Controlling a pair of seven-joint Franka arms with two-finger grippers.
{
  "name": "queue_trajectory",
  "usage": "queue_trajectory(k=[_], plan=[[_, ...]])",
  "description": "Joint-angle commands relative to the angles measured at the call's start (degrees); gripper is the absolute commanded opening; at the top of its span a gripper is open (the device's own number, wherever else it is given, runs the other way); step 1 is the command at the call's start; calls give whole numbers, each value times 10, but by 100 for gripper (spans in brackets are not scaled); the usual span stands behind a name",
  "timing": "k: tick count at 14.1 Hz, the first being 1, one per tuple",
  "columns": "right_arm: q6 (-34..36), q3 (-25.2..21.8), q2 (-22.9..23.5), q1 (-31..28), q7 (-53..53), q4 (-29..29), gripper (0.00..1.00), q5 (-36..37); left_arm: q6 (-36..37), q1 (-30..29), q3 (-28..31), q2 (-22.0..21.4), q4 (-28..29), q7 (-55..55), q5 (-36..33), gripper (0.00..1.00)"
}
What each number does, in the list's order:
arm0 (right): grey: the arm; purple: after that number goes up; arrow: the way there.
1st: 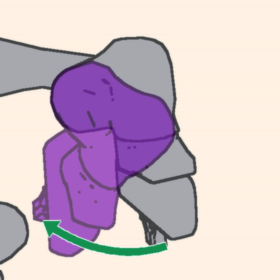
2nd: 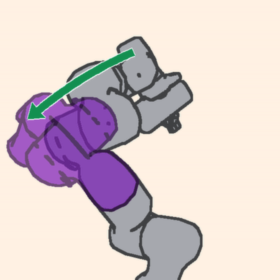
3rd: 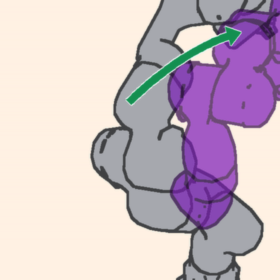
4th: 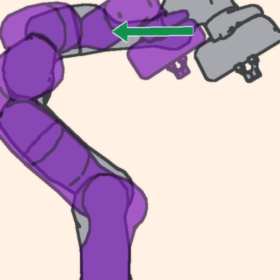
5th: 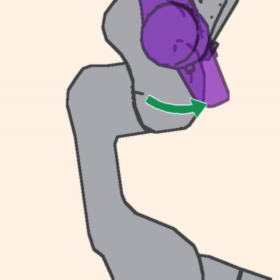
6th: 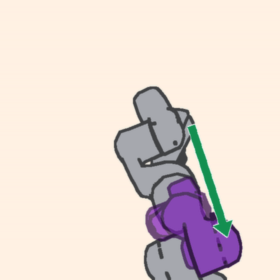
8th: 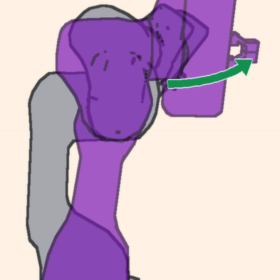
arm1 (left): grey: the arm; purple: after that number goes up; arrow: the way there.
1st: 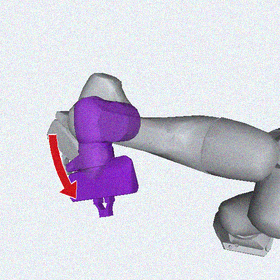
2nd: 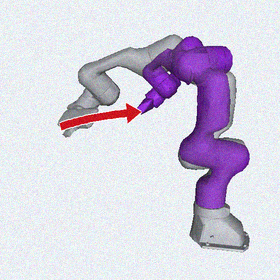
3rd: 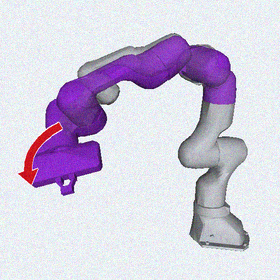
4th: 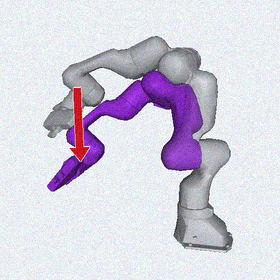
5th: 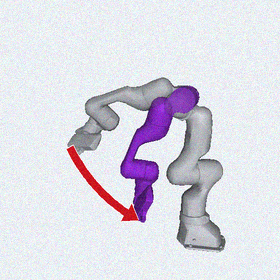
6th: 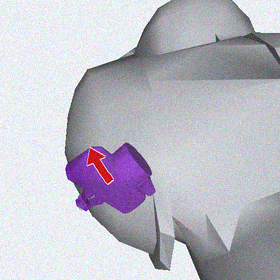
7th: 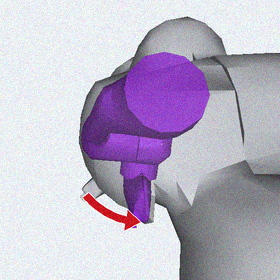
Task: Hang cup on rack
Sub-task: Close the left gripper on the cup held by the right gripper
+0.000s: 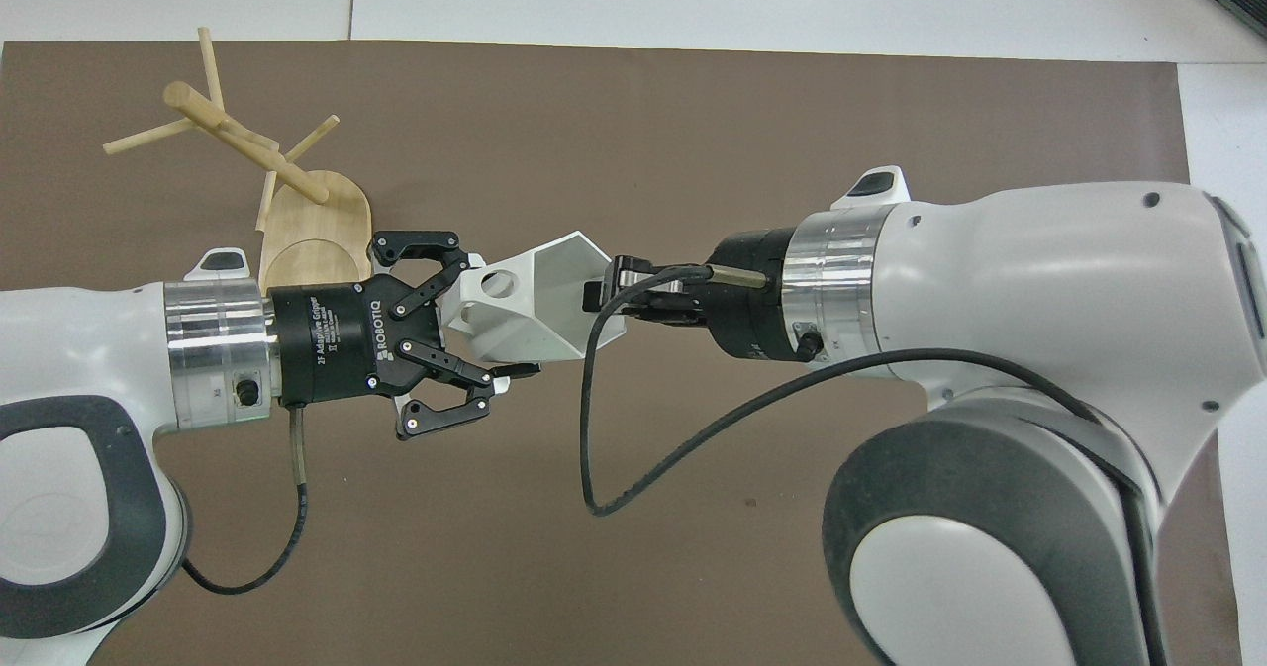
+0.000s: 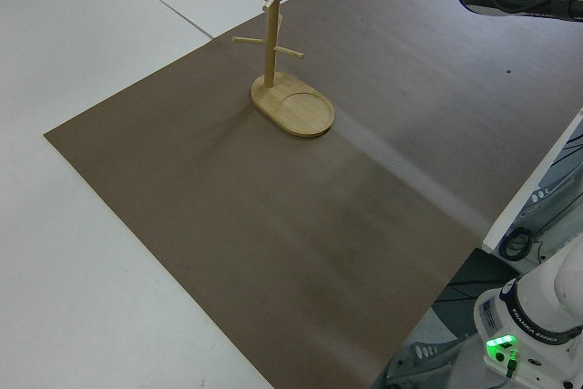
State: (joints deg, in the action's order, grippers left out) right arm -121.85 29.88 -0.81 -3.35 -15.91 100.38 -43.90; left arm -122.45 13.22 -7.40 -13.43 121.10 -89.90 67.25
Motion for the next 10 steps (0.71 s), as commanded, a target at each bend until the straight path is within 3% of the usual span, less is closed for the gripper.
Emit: queue_trajectory(k=[1, 4, 7, 9, 10], plan=[[-8, 6, 1, -3, -10, 1, 1, -16, -2, 3, 3, -1, 1, -9, 2, 0], [-9, 6, 1, -3, -10, 1, 33, -15, -2, 0, 4, -1, 0, -16, 2, 0], [-8, 6, 1, -3, -10, 1, 50, -16, 20, -5, 5, -3, -1, -31, -29, 0], [-8, 6, 1, -4, -9, 1, 100, -16, 27, -13, 5, -3, -1, -48, -60, 0], [-8, 6, 1, -4, -10, 1, 100, -16, 28, -14, 5, -3, -1, -49, -76, 0]])
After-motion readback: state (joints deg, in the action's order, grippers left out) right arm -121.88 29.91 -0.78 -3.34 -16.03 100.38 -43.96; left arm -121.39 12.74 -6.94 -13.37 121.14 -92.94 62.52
